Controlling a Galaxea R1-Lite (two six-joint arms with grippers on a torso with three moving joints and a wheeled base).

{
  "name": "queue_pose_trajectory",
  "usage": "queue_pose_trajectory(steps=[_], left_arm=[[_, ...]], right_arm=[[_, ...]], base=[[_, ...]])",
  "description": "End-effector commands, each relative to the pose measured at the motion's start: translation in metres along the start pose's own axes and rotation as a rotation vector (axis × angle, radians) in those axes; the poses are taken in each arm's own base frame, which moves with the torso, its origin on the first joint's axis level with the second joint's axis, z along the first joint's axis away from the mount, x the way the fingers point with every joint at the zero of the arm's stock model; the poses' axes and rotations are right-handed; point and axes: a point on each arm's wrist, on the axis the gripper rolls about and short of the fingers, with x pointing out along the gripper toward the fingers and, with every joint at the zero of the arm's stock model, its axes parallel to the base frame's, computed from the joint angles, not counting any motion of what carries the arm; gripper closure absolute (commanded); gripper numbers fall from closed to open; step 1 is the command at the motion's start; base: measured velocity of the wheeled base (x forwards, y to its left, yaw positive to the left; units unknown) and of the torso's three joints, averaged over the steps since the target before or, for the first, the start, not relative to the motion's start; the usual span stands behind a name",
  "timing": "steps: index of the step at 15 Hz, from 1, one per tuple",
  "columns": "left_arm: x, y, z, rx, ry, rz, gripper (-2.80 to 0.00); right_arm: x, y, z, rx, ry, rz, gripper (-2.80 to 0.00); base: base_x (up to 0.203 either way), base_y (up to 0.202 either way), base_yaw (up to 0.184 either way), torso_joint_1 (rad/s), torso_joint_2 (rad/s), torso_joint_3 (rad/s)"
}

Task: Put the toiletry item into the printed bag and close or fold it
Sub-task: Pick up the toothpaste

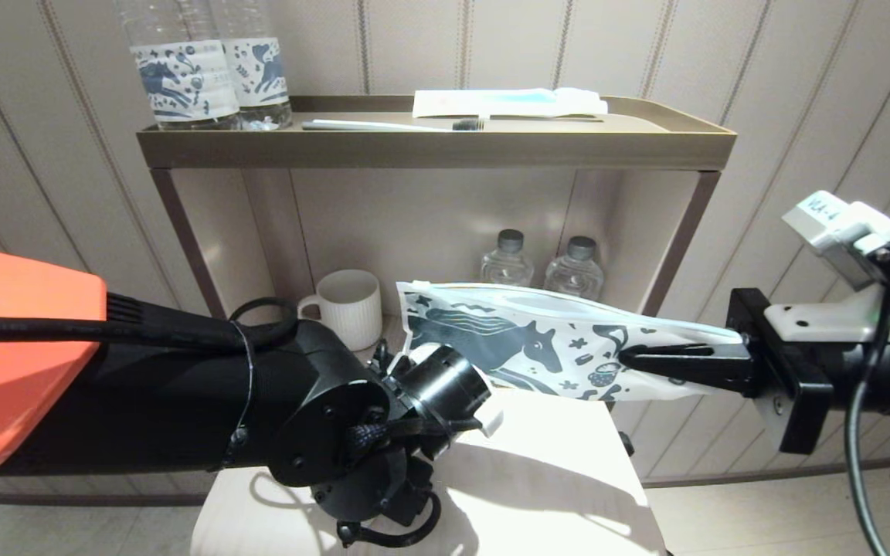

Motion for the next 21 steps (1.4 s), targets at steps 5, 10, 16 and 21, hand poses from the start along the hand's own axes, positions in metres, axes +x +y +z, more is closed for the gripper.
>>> queue_pose_trajectory(steps=[5,10,16,21], left_arm=[[-0.002,0.013,0.002,-0.032,0.004,0.016,-2.80],[-0.007,0.016,0.007,-0.049,-0.020,0.005,-2.80],[0.007,0.017,0.007,-0.049,0.025,0.003,-2.80],[0.004,0.011,0.019,-0.051,0.031,-0.161,-2.80]], right_arm=[[0.001,-0.001,-0.001,0.001,0.000,0.008,0.00],[0.001,0.000,-0.001,0.001,0.000,0.008,0.00],[0.000,0.000,-0.001,0.001,0.000,0.009,0.00],[0.000,0.000,-0.001,0.002,0.000,0.006,0.00]], base=[[0.000,0.000,0.000,0.000,0.00,0.000],[0.000,0.000,0.000,0.000,0.00,0.000],[0.000,0.000,0.000,0.000,0.00,0.000],[0.000,0.000,0.000,0.000,0.00,0.000]])
